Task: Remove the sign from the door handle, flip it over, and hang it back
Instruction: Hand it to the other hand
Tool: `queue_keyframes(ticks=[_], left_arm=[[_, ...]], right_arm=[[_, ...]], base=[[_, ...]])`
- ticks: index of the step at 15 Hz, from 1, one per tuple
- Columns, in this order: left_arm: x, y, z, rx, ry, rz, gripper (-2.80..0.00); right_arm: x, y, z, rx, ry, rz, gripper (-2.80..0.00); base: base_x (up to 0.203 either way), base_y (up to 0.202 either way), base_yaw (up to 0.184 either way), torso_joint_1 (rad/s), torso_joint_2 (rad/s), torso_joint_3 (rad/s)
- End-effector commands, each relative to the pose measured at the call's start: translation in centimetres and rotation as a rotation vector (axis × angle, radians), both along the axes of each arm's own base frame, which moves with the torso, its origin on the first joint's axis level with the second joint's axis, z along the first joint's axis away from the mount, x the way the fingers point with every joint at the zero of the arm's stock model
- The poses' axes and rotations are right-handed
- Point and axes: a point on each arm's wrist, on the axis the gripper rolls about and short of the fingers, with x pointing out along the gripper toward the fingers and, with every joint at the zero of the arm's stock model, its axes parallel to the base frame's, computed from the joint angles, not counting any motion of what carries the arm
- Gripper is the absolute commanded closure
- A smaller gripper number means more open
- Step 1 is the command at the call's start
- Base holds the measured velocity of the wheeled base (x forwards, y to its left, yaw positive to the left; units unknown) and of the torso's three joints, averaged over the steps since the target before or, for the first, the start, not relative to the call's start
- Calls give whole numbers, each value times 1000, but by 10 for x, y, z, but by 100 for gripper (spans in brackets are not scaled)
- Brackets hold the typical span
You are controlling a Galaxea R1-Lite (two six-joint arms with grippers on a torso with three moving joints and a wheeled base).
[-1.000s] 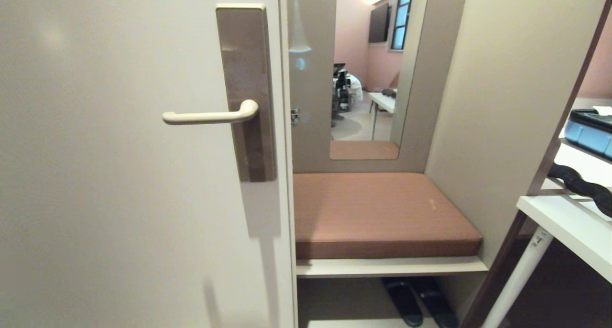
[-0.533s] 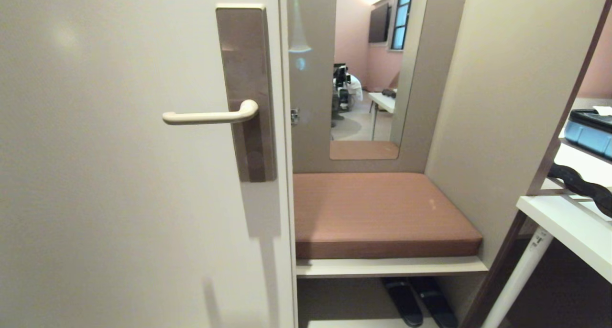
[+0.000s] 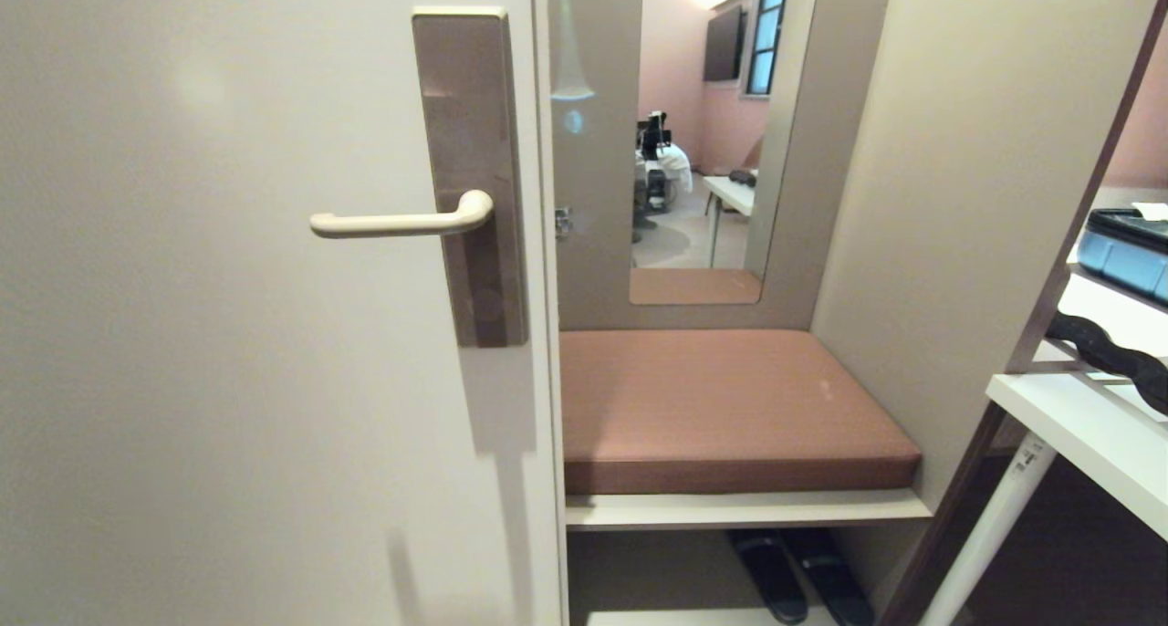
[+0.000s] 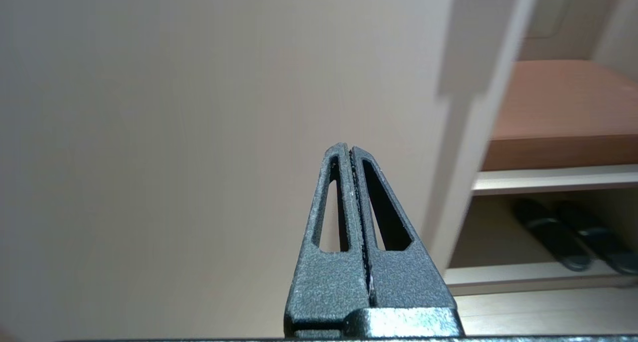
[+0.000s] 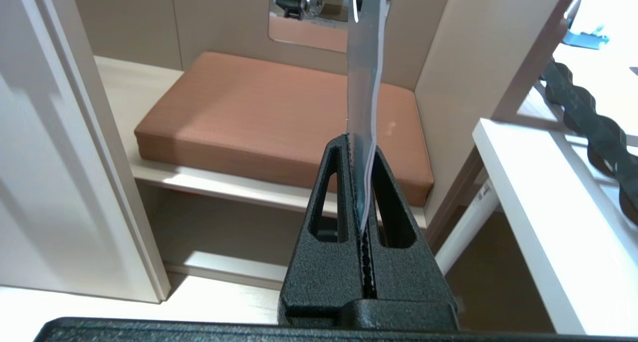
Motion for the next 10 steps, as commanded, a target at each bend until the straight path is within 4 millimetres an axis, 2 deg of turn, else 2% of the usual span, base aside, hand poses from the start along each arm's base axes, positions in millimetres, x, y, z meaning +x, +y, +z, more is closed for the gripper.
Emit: queue_keyframes(ticks=[1, 6, 10], left_arm=[[3, 0, 14, -2, 29, -18, 0], [18, -1, 52, -13, 95, -102, 0], [52, -5, 85, -37, 105, -219, 0]], right_arm=[[17, 1, 6, -1, 45, 5, 0], [42, 4, 19, 14, 28, 127, 0], [65, 7, 30, 26, -25, 252, 0]], base=[[0, 0, 0, 0, 0, 0], [0, 0, 0, 0, 0, 0], [0, 0, 0, 0, 0, 0]])
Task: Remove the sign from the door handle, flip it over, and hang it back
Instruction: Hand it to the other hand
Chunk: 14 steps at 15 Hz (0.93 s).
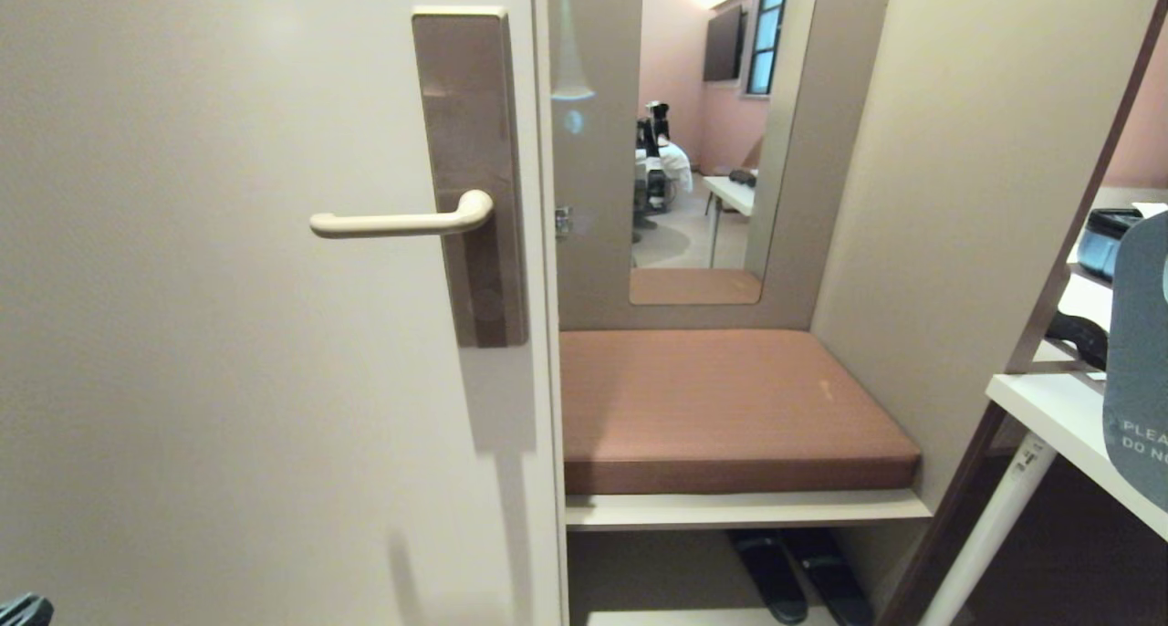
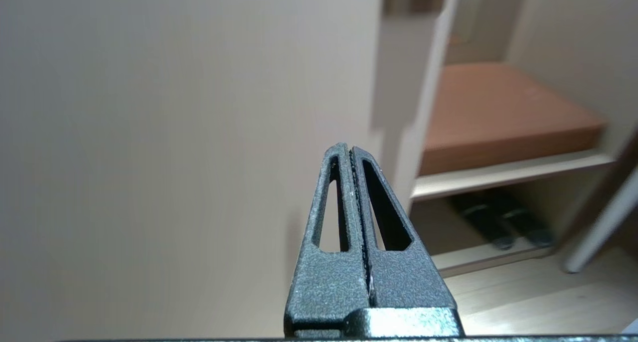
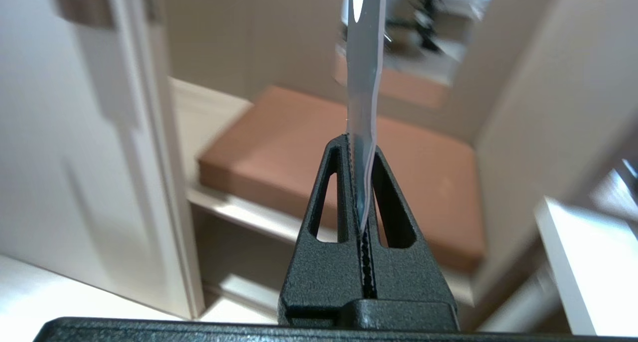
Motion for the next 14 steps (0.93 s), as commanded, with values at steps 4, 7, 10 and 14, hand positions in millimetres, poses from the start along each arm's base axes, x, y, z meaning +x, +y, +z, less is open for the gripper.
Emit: queue_keyframes(ticks=[4, 7, 10, 14], left_arm=[[39, -12, 34, -77, 51, -215, 0], [40, -15, 34, -97, 67, -300, 0], [45, -17, 39, -124, 63, -312, 0], [56, -26, 45, -178, 63, -401, 0]], right_arm=[[27, 5, 6, 13, 15, 195, 0], [35, 7, 7, 23, 38, 289, 0], [38, 9, 6, 39, 55, 403, 0], [46, 11, 7, 46, 73, 452, 0]], base=[[0, 0, 0, 0, 0, 0], [0, 0, 0, 0, 0, 0], [0, 0, 0, 0, 0, 0], [0, 0, 0, 0, 0, 0]])
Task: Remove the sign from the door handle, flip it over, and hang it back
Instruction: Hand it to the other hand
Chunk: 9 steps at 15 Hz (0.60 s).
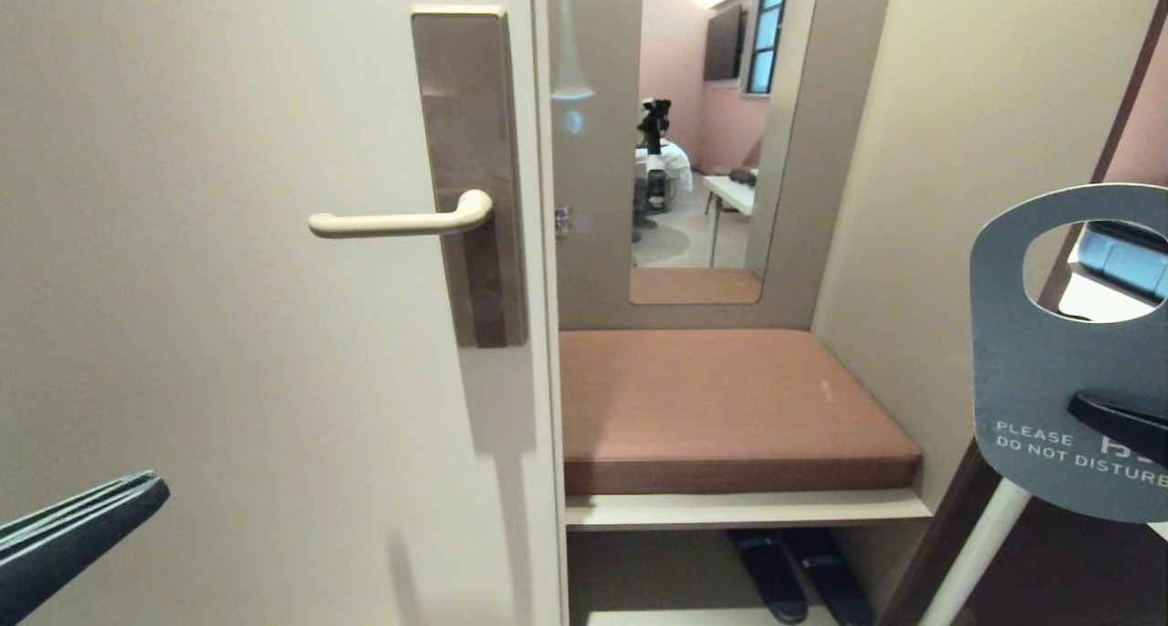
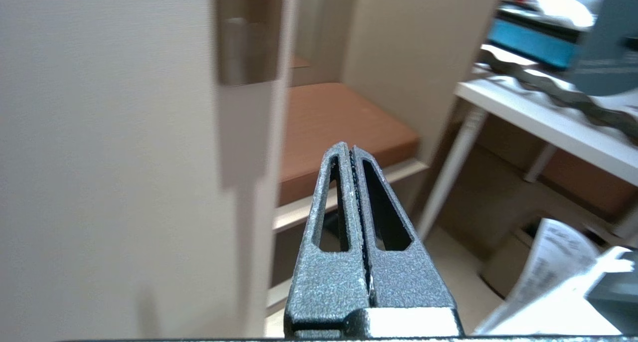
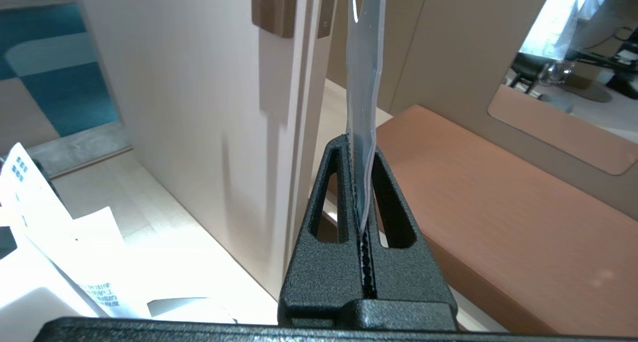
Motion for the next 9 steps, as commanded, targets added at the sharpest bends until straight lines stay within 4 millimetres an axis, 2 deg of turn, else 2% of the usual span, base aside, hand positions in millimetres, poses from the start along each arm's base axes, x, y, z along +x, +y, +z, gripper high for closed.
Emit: queue_keyframes(ticks=[1, 6, 9], left_arm=[[9, -9, -1, 9, 36, -82, 0], [32, -25, 2, 3, 27, -137, 0], [36, -36, 0, 14, 47, -207, 0]], right_arm=[[7, 4, 2, 3, 15, 53, 0], [27, 24, 9, 2, 51, 215, 0], [44, 39, 10, -5, 82, 291, 0]], base=[[0, 0, 0, 0, 0, 0], [0, 0, 0, 0, 0, 0], [0, 0, 0, 0, 0, 0]])
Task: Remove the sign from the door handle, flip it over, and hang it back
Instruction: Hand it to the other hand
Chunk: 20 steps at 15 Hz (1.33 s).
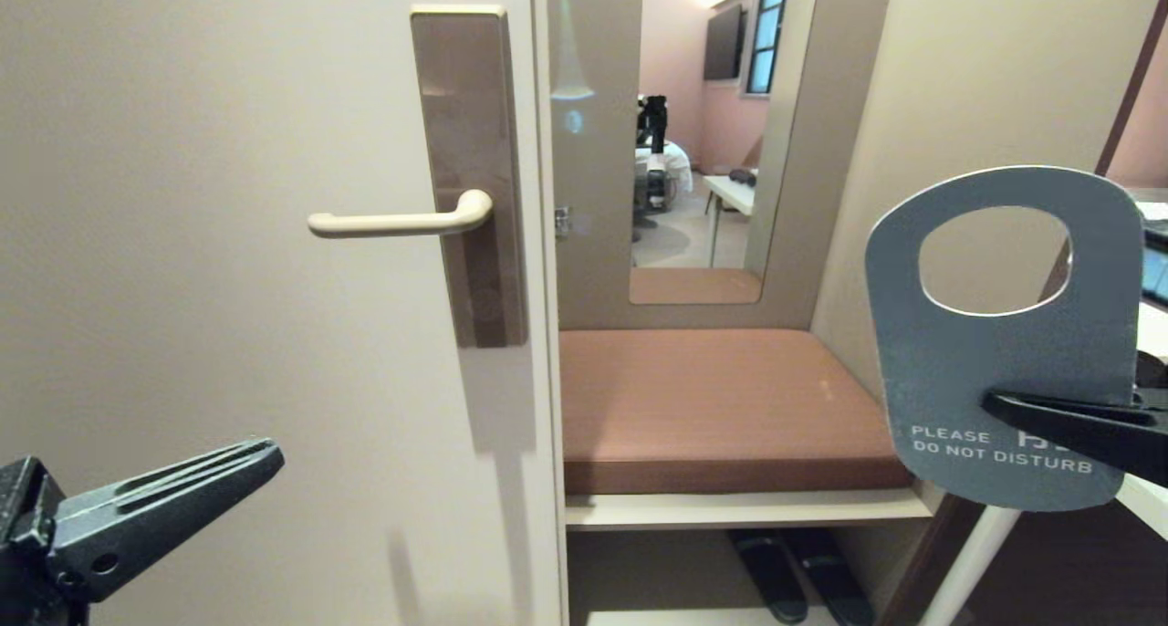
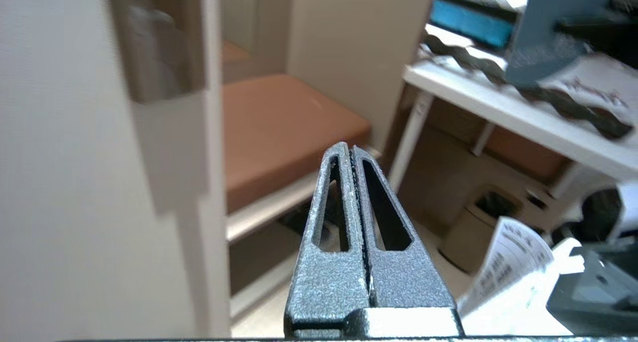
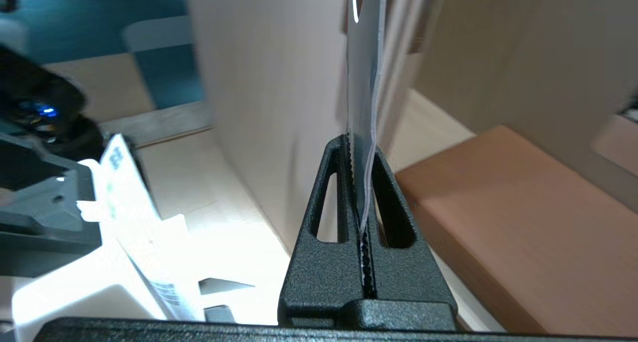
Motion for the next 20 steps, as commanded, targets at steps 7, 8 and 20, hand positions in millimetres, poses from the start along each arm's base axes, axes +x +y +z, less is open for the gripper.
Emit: queue_keyframes(ticks=[7, 8, 20], left_arm=[[12, -15, -11, 49, 80, -59, 0], [14, -16, -12, 51, 83, -60, 0], [23, -22, -18, 44, 64, -62, -280]], right_arm=[[71, 55, -16, 1, 4, 165, 0], [78, 63, -18, 3, 1, 184, 0], [84, 125, -19, 10, -12, 387, 0]], base=[[0, 0, 0, 0, 0, 0], [0, 0, 0, 0, 0, 0], [0, 0, 0, 0, 0, 0]])
